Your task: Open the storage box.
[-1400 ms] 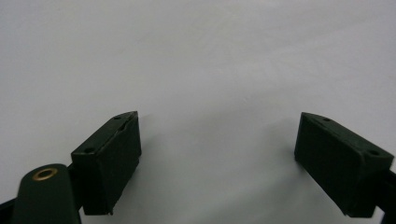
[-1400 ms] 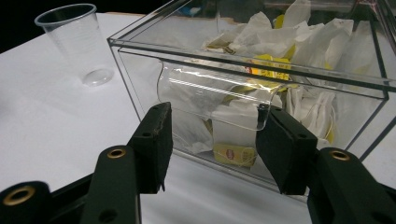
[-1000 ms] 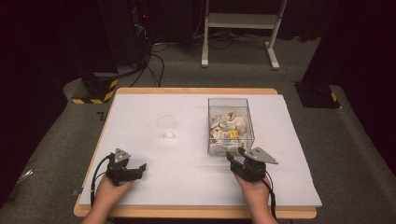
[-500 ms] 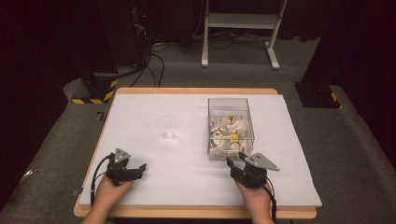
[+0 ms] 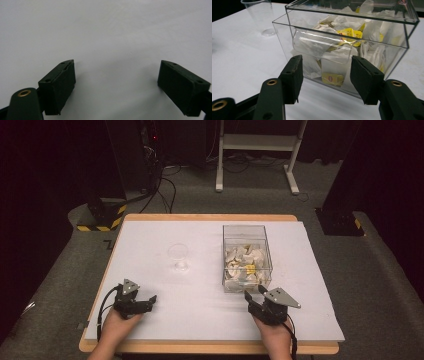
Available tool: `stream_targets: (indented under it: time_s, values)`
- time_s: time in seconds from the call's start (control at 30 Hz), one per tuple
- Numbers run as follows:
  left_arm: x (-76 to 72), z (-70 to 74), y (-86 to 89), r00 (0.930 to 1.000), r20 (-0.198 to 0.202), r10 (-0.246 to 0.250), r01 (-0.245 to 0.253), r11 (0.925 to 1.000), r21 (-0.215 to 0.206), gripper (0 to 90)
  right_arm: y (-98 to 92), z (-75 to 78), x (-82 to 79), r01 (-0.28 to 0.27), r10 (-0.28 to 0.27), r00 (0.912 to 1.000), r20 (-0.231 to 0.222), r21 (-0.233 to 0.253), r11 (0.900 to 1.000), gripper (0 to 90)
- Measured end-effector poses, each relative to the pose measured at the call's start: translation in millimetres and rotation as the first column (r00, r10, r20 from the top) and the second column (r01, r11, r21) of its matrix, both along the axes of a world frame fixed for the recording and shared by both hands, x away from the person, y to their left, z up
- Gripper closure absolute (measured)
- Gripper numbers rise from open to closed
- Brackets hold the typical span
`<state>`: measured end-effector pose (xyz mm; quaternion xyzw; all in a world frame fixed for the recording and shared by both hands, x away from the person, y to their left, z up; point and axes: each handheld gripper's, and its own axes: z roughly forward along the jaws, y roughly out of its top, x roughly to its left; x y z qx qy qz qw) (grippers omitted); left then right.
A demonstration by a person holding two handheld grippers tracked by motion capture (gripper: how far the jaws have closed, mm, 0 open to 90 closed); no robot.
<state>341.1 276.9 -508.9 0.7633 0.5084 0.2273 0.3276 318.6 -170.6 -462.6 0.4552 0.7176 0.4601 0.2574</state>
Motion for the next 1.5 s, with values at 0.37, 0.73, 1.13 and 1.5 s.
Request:
stream_targets:
  time_s: [0.37,0.73,1.13,1.5]
  values:
    - [0.0,-0.1,0.0,1.0000,0.001,0.000,0.000,1.0000,-0.001,15.3,-19.3,5.7,-6.6,0.062,-0.062,0.9975,0.033,-0.011,0.998,46.5]
    - [0.0,-0.1,0.0,1.0000,0.001,0.000,0.000,1.0000,-0.001,15.3,-31.5,19.9,4.6,0.134,-0.132,0.9866,0.095,-0.010,0.991,49.2]
    - [0.0,-0.1,0.1,1.0000,0.001,0.000,0.000,1.0000,-0.001,15.3,-30.0,29.2,37.4,0.162,-0.160,0.9839,0.079,-0.019,0.987,47.5]
    - [0.1,-0.1,0.2,1.0000,0.001,0.000,0.000,1.0000,-0.001,15.4,-25.9,28.5,49.2,0.177,-0.175,0.9834,0.050,-0.043,0.983,42.6]
